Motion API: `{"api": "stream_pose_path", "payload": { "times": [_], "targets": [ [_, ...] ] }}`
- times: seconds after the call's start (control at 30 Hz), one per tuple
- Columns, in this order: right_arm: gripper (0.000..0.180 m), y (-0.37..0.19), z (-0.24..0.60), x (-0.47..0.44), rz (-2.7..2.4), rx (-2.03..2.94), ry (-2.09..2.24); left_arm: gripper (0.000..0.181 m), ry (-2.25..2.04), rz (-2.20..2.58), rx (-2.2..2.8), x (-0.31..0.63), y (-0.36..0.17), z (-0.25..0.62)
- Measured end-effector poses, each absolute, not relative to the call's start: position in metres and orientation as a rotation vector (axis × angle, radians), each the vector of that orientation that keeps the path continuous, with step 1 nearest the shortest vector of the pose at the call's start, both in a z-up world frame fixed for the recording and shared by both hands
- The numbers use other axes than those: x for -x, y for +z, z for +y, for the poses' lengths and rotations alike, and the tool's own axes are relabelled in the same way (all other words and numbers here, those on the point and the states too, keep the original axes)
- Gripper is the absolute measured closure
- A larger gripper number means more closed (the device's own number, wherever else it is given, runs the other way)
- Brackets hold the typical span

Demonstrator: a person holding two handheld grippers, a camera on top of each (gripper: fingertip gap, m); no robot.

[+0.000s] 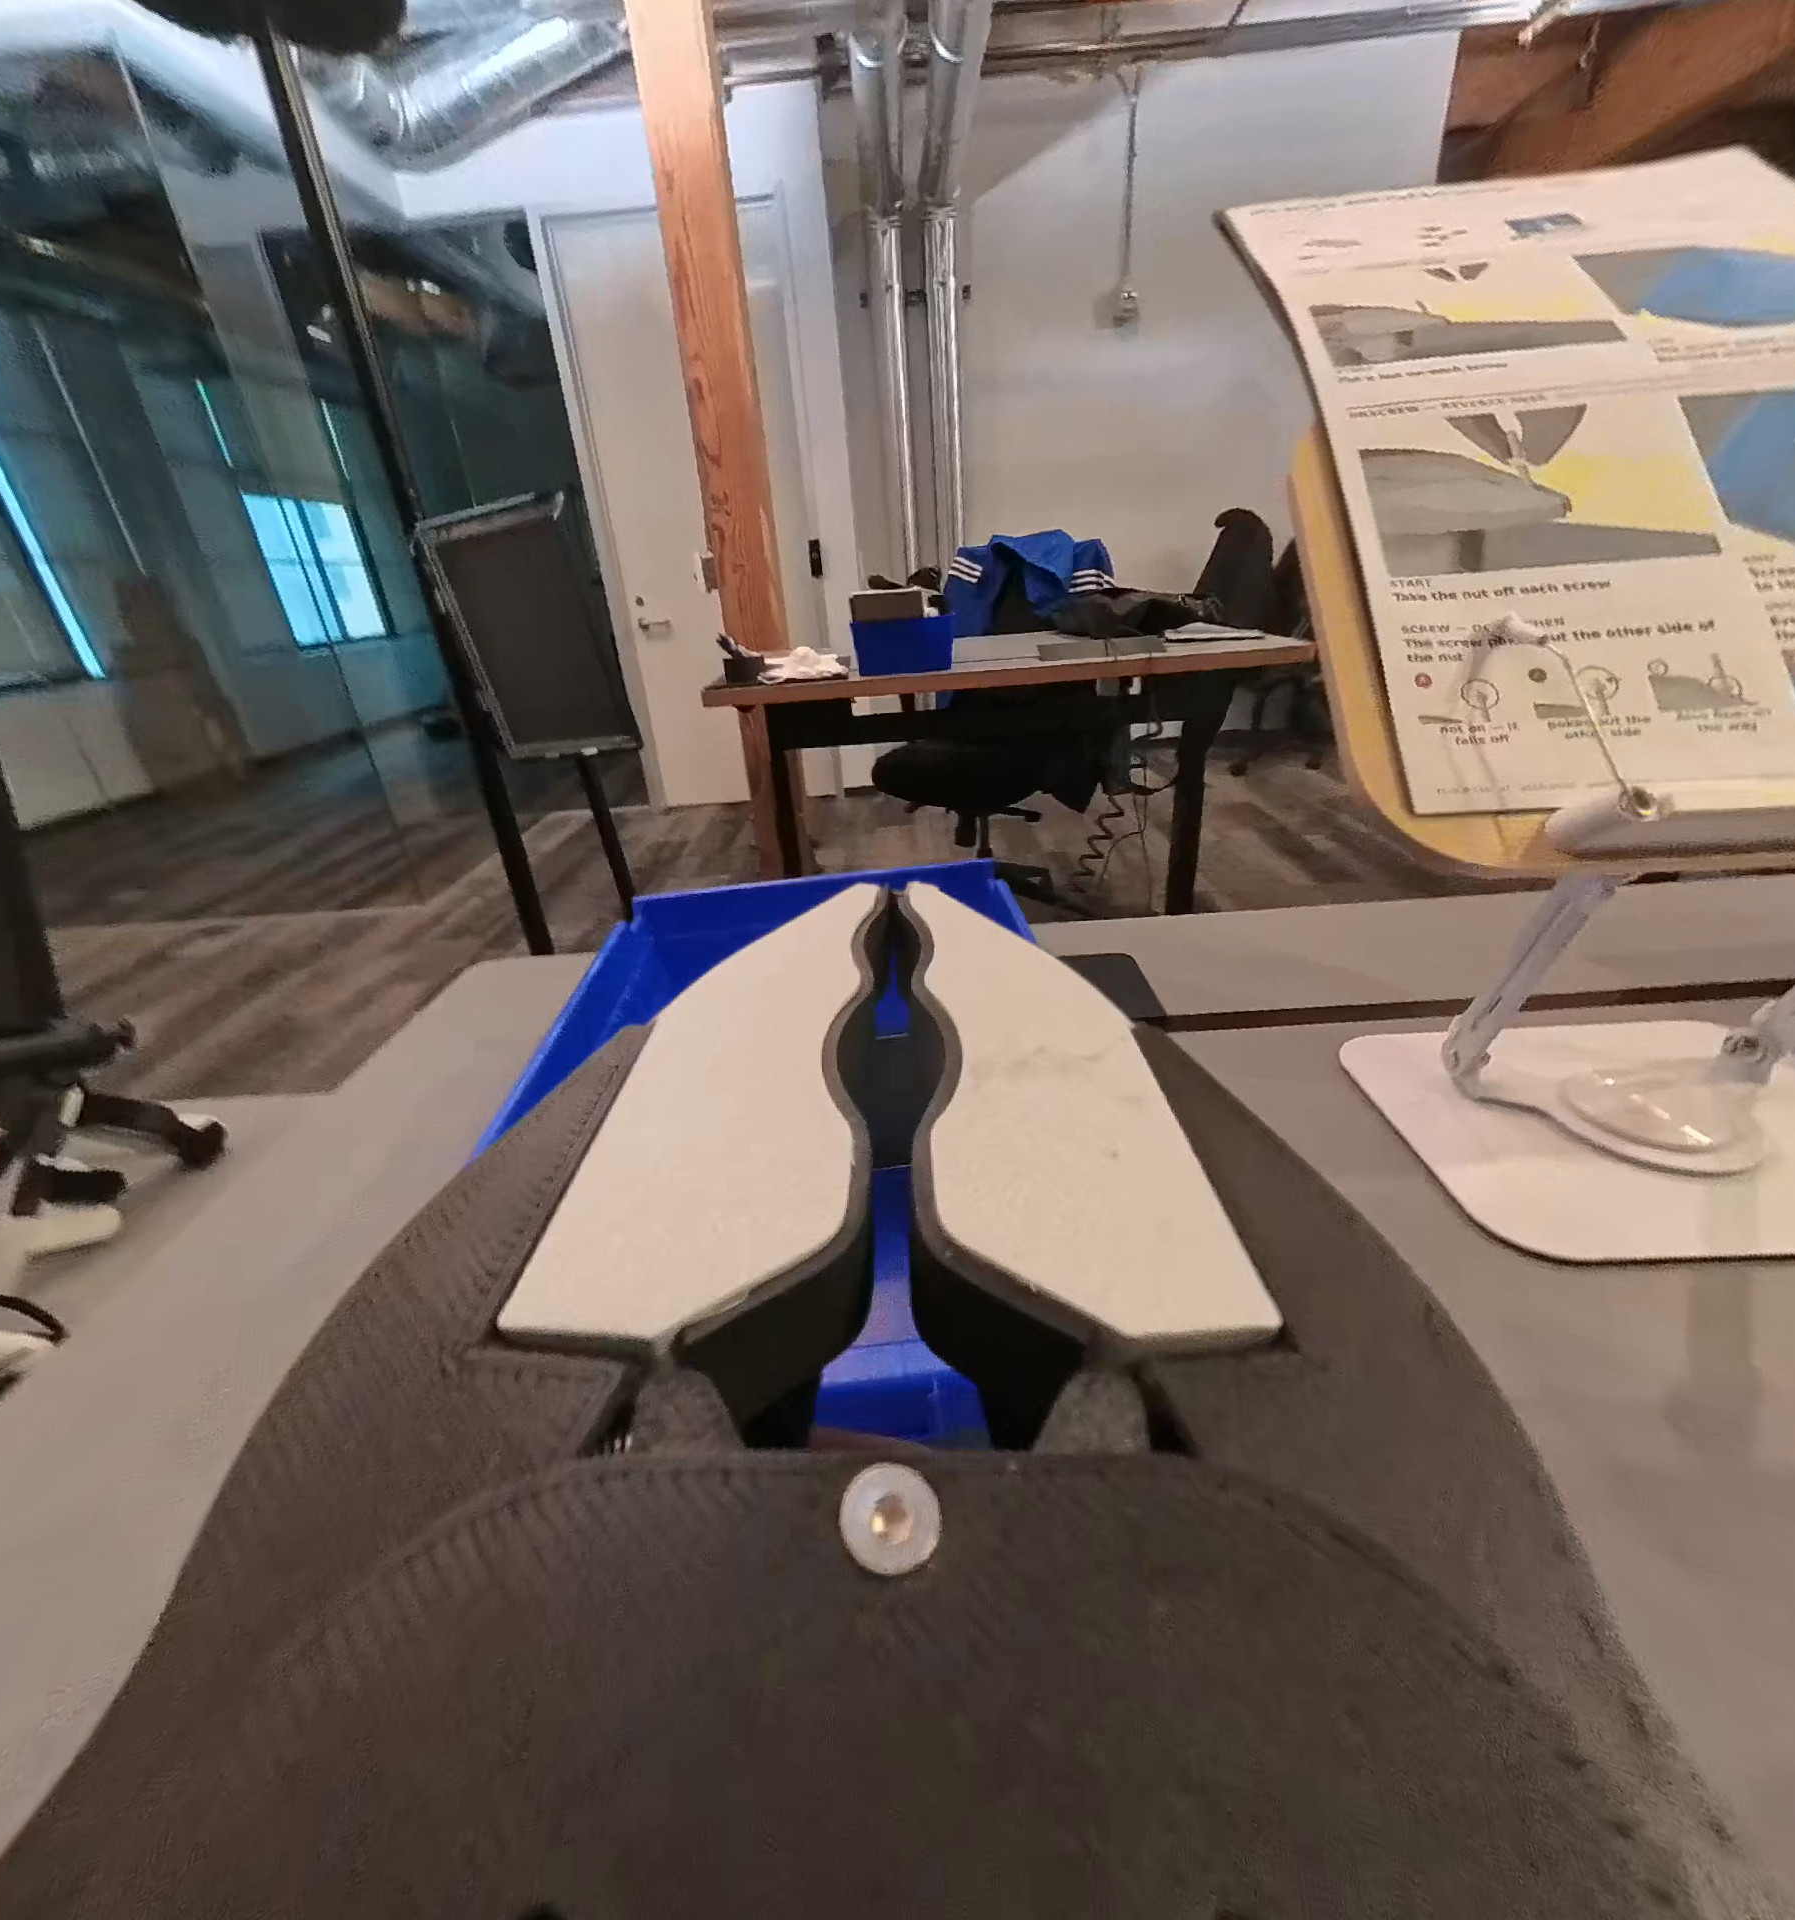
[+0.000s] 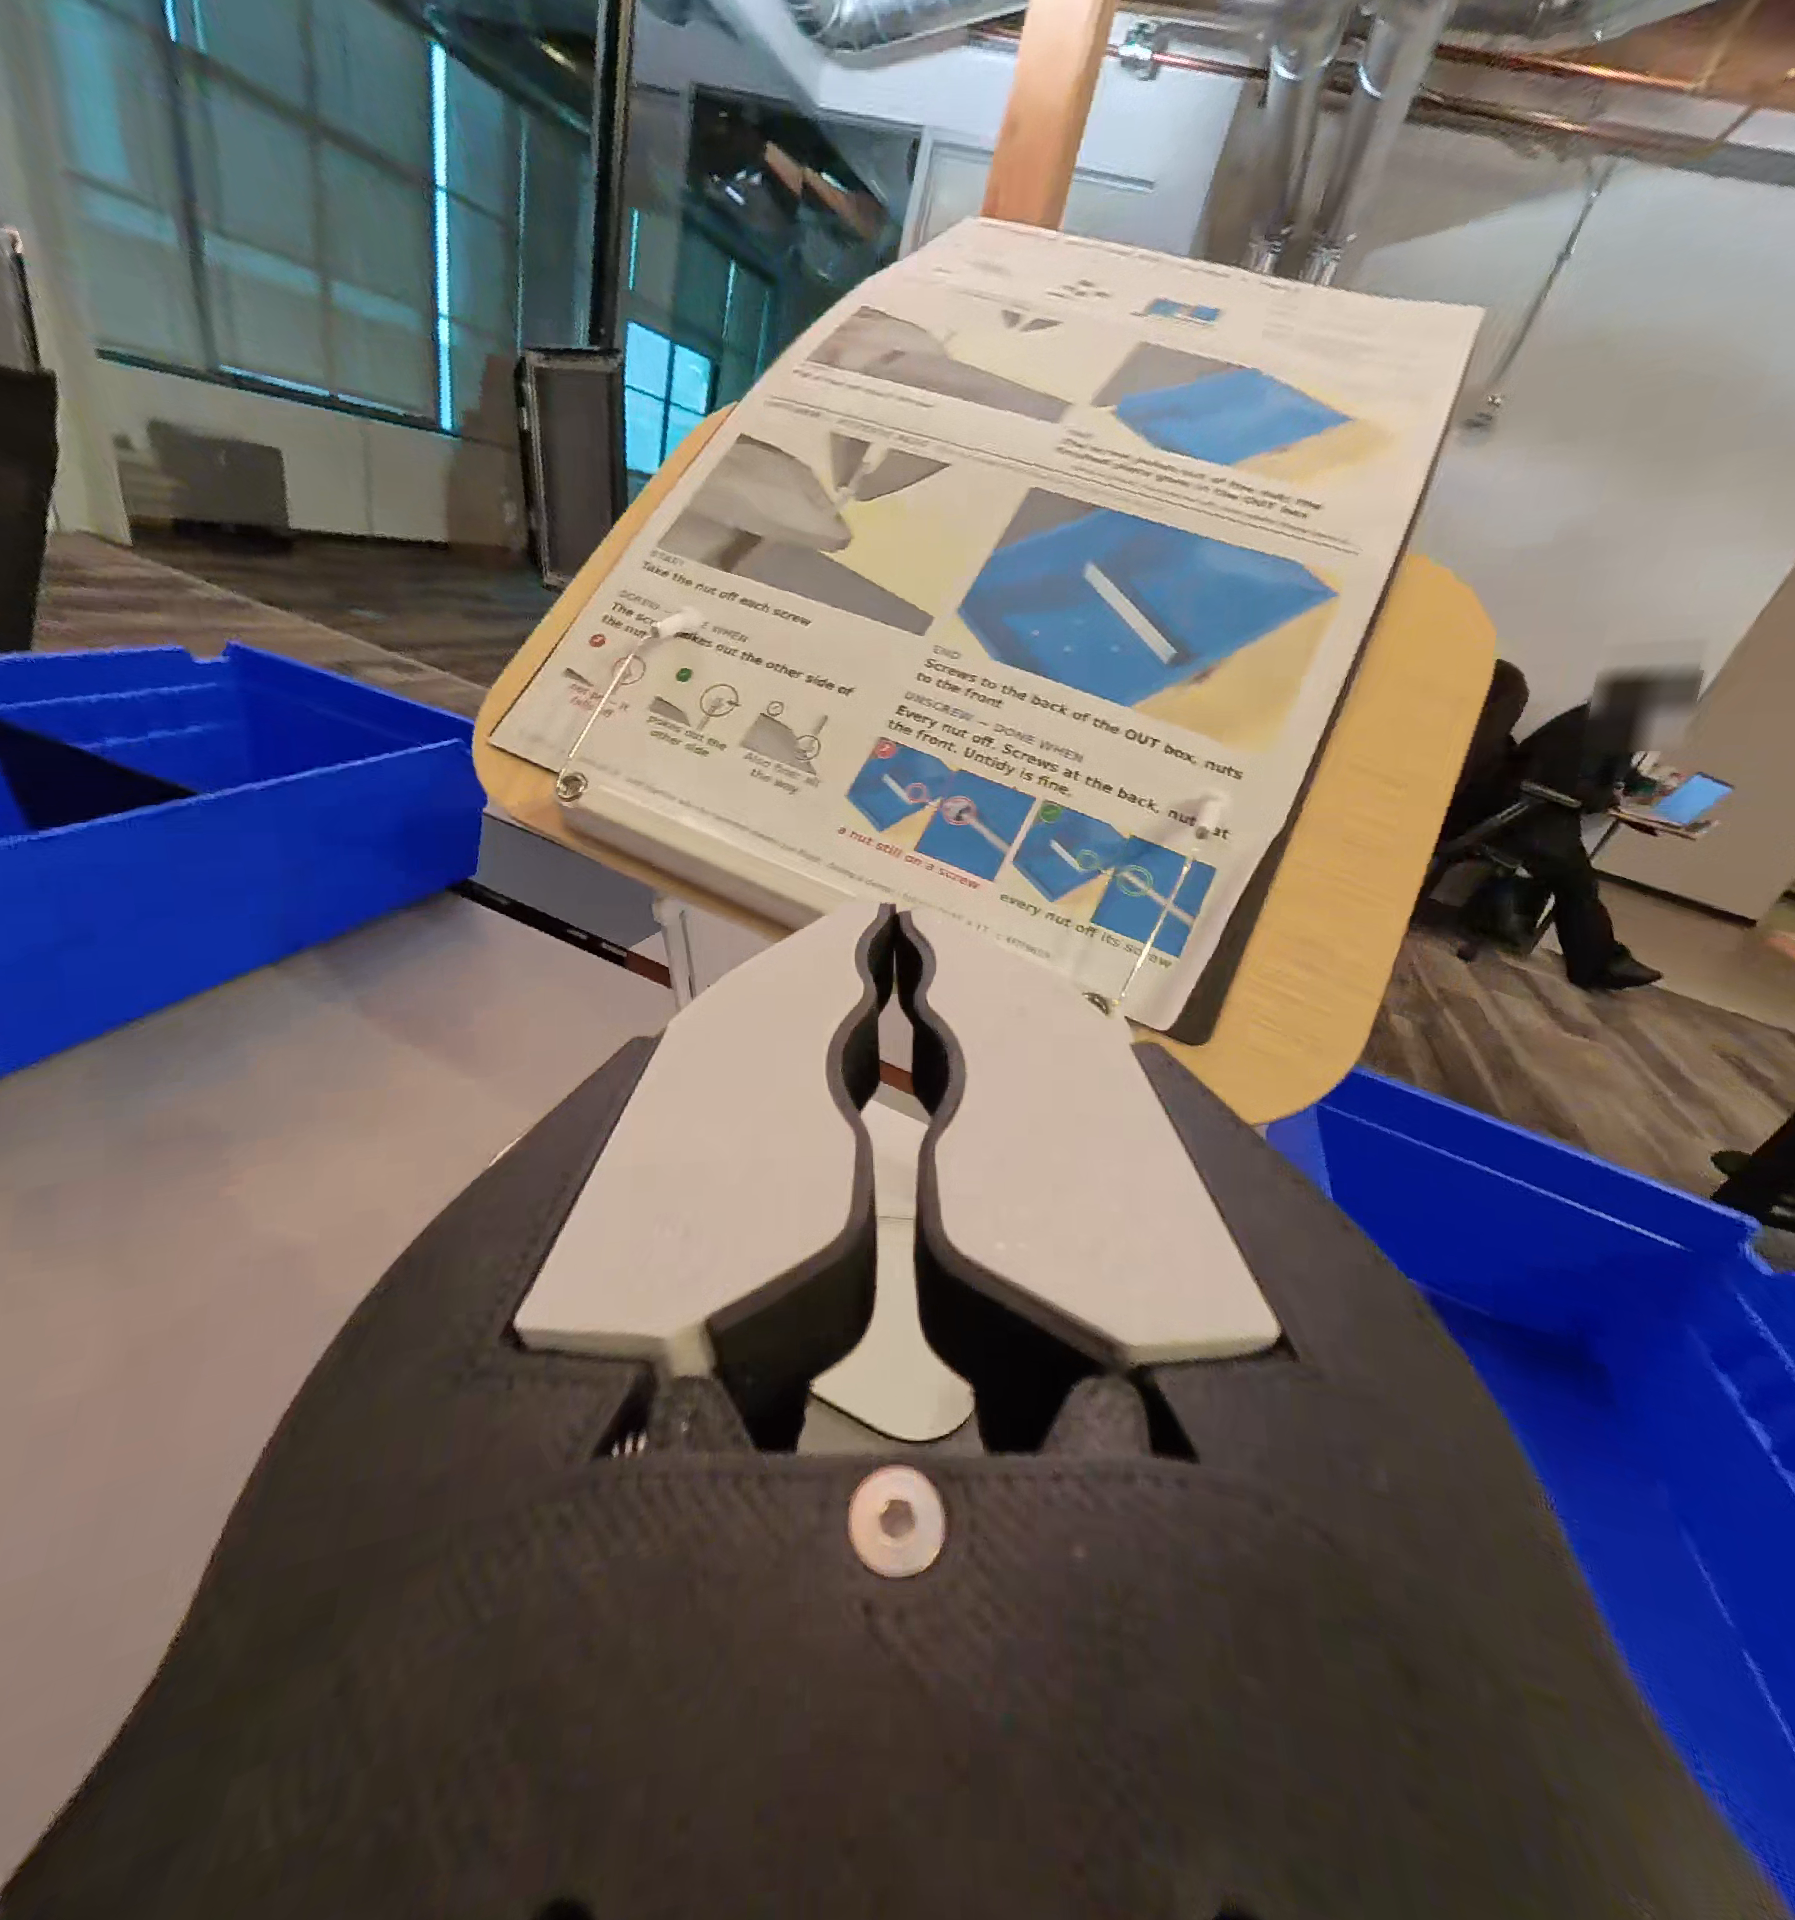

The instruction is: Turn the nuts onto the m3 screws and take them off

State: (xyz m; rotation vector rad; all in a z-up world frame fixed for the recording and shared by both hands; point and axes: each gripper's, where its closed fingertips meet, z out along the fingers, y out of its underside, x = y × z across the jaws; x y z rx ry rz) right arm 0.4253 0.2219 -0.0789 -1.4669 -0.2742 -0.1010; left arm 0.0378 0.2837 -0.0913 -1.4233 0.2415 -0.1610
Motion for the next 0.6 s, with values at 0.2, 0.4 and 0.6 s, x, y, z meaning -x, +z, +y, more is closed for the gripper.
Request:
{"api": "stream_pose_path", "payload": {
  "times": [0.2, 0.4, 0.6],
  "targets": [
    [0.179, -0.089, 0.229, -0.446, -0.200, 1.456, -0.166, 0.181, -0.208, 0.197, 1.443, -0.032, -0.104, 0.297],
    [0.179, -0.097, 0.233, -0.459, -0.134, 1.439, -0.161, 0.181, -0.195, 0.201, 1.447, -0.037, -0.109, 0.300],
    [0.179, -0.105, 0.234, -0.474, -0.074, 1.455, -0.132, 0.181, -0.223, 0.166, 1.463, -0.037, -0.114, 0.305]
  ]
}}
